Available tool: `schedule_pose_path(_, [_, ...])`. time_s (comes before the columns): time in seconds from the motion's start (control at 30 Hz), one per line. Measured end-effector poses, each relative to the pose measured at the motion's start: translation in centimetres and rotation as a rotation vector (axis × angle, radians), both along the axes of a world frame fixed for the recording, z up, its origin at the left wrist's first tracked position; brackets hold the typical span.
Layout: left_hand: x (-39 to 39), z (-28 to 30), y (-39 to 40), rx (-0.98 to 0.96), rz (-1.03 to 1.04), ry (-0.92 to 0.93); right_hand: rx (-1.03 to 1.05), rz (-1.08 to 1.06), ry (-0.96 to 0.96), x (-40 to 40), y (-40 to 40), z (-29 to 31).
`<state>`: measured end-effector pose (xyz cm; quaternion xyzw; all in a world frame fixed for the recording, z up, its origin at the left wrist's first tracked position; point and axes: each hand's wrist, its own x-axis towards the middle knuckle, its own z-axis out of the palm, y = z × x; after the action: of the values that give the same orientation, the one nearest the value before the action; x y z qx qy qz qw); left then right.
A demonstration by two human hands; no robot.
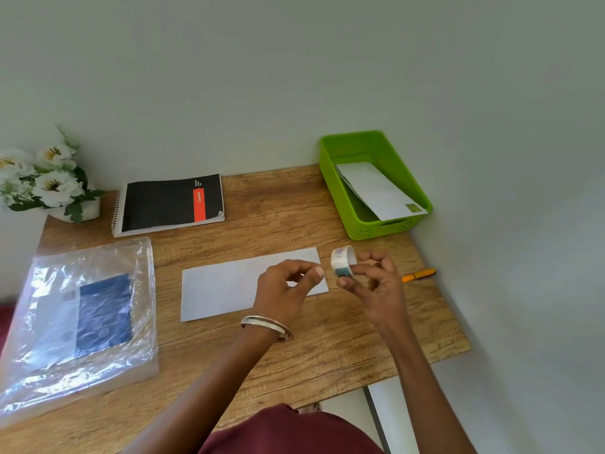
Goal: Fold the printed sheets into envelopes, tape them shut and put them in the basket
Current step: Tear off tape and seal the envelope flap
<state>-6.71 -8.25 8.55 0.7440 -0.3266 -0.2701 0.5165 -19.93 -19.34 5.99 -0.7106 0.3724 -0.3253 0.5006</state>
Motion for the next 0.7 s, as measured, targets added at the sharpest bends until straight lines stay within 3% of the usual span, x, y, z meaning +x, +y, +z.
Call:
schedule_pose_path(0.37, [0.6, 2.2, 1.6, -0.106, 0.061, 0.346, -0.225, 0.153, 0.073, 1.7, 1.8, 0.6])
schedule_pose_path(0.7, [0.9, 1.7, 2.2, -0.114, -0.013, 0.052, -0.129, 0.193, -0.067, 1.6, 1.9, 2.7])
